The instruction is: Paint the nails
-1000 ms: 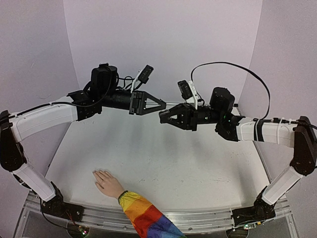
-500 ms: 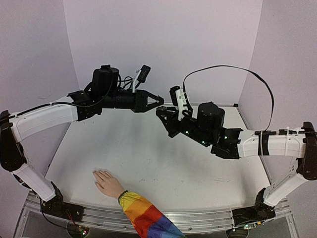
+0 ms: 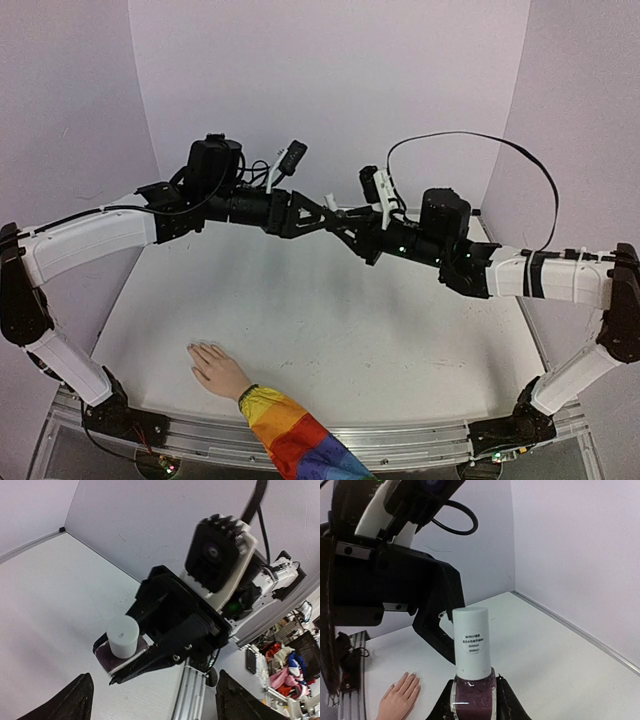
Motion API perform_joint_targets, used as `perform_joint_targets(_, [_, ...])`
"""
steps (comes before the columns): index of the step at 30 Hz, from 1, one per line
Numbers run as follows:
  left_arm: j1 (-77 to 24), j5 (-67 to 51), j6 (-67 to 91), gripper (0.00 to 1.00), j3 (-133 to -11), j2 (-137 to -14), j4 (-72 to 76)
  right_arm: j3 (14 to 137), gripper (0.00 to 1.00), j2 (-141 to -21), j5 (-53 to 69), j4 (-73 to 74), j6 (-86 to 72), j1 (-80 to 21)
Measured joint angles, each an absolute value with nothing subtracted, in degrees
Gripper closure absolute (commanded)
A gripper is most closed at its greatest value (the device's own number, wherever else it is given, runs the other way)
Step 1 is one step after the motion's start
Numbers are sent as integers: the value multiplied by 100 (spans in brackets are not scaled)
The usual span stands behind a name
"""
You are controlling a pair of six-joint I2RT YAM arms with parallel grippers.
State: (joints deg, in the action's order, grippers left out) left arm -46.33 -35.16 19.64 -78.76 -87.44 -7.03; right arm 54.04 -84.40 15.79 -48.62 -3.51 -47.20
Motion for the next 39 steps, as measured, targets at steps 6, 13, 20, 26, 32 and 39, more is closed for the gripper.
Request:
perform_joint_targets(6, [-4488, -4018, 1953, 13, -7870, -8613, -727, 5572, 100, -8611, 4289, -4930, -1175, -4224])
perform_joint_targets(13, [-4464, -4488, 2154, 39, -7852, -8584, -331, 5734, 100, -8973, 5448, -5238, -1839, -4316])
perform_joint_targets(20, [-4534, -4683, 2104, 46, -7747, -8582, -119, 5734, 100, -8980, 5330, -5542, -2097, -4311])
perform_joint_targets(26, [-4543, -4676, 2102, 75, -7651, -8582, -95, 5734, 100, -8980, 5076, -5673, -2156, -4311])
perform_joint_targets(32, [-4532, -4342, 2082, 96, -7636, -8582, -97, 5645, 100, -8912, 4495, -5649, -1942, -4351])
perform_joint_targets(39, [-4466, -3894, 2137, 100, -7649, -8595, -139, 5478, 100, -8486, 357, -5004, -401, -5581])
